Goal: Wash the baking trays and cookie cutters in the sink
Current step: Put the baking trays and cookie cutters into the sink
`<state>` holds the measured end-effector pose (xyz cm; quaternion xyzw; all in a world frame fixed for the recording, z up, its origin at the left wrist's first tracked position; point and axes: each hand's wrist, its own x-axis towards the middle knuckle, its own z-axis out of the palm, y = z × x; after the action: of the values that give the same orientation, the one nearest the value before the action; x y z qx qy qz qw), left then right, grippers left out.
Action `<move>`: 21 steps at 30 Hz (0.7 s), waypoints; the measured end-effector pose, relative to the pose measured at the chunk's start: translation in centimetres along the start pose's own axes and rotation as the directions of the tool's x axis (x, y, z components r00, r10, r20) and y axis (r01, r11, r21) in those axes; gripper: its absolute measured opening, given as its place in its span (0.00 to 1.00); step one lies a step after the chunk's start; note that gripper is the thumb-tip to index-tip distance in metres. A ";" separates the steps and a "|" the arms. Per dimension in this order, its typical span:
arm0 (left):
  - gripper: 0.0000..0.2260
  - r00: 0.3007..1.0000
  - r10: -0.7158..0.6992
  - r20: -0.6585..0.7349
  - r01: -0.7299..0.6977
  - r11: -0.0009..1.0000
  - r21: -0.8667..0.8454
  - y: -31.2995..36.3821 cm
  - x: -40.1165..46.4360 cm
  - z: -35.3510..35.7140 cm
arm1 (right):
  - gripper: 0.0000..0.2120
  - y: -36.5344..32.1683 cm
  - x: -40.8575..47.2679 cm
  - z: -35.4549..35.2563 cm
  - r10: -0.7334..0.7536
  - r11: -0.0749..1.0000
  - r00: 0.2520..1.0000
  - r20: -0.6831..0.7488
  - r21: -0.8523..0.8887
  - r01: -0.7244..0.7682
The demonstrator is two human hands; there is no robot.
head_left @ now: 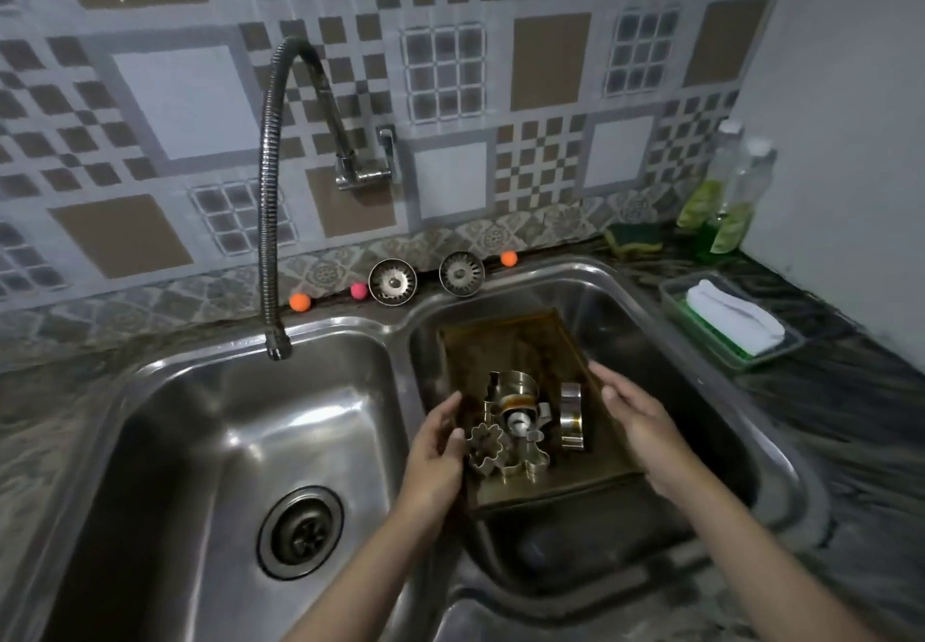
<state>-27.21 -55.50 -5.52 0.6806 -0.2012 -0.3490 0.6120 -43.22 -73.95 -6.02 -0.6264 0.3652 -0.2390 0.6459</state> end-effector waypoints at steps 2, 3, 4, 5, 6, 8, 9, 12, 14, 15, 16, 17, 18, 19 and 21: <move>0.19 1.000 0.004 0.011 -0.004 1.000 0.015 -0.2 1.3 0.9 | 0.15 0.3 1.2 -0.9 0.014 0.999 0.999 -0.032 -0.028 -0.015; 0.19 1.000 0.009 0.014 -0.009 1.000 0.027 -0.5 1.7 1.1 | 0.16 0.4 1.5 -1.1 0.024 0.999 0.999 -0.045 -0.029 -0.025; 0.20 1.000 0.012 0.022 -0.012 1.000 0.026 -0.7 2.1 1.2 | 0.17 0.6 1.8 -1.2 0.030 0.999 0.998 -0.049 -0.021 -0.031; 0.20 0.999 0.004 0.031 -0.004 1.000 0.020 -0.8 2.5 1.3 | 0.18 0.8 2.0 -1.4 0.042 0.999 0.998 -0.052 -0.010 -0.043; 0.20 0.999 -0.008 0.040 0.008 1.000 0.016 -1.0 3.0 1.4 | 0.19 1.0 2.2 -1.5 0.057 0.998 0.997 -0.052 0.000 -0.057; 0.21 0.999 -0.032 0.039 0.031 0.999 0.020 -1.5 4.0 1.7 | 0.20 1.4 2.7 -1.8 0.094 0.995 0.994 -0.058 0.014 -0.094; 0.21 0.999 -0.042 0.031 0.041 0.999 0.018 -1.8 4.4 2.0 | 0.20 1.5 3.0 -2.0 0.120 0.993 0.991 -0.060 0.024 -0.118; 0.21 0.997 -0.079 0.008 0.080 0.997 -0.001 -2.4 5.4 3.0 | 0.20 1.7 4.4 -2.7 0.198 0.977 0.978 -0.057 0.094 -0.193; 0.21 0.994 -0.113 -0.012 0.113 0.993 -0.016 -2.8 6.1 3.8 | 0.20 2.2 5.7 -3.3 0.269 0.952 0.963 -0.028 0.157 -0.261; 0.21 0.991 -0.134 -0.020 0.133 0.990 -0.034 -3.0 6.4 4.3 | 0.19 2.7 6.4 -3.6 0.302 0.938 0.953 -0.013 0.180 -0.295; 0.21 0.987 -0.155 -0.032 0.153 0.987 -0.058 -3.2 6.8 4.9 | 0.19 3.1 7.2 -3.9 0.328 0.927 0.945 0.003 0.193 -0.322; 0.21 0.984 -0.173 -0.048 0.169 0.982 -0.081 -3.5 7.2 5.5 | 0.19 3.7 8.0 -4.2 0.349 0.916 0.937 0.017 0.207 -0.345; 0.21 0.980 -0.186 -0.072 0.178 0.979 -0.097 -3.9 7.6 6.0 | 0.19 4.2 8.8 -4.4 0.365 0.905 0.930 0.030 0.223 -0.362; 0.21 0.975 -0.199 -0.101 0.186 0.975 -0.119 -4.4 8.1 6.6 | 0.19 4.8 9.6 -4.6 0.375 0.898 0.926 0.040 0.234 -0.373; 0.21 0.963 -0.225 -0.147 0.199 0.965 -0.173 -5.3 9.0 7.6 | 0.20 5.6 11.0 -4.8 0.383 0.892 0.922 0.060 0.235 -0.385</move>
<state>-27.46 -66.15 -12.83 0.6746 -0.0477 -0.3697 0.6371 -40.95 -84.90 -13.17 -0.4597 0.4457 -0.1458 0.7542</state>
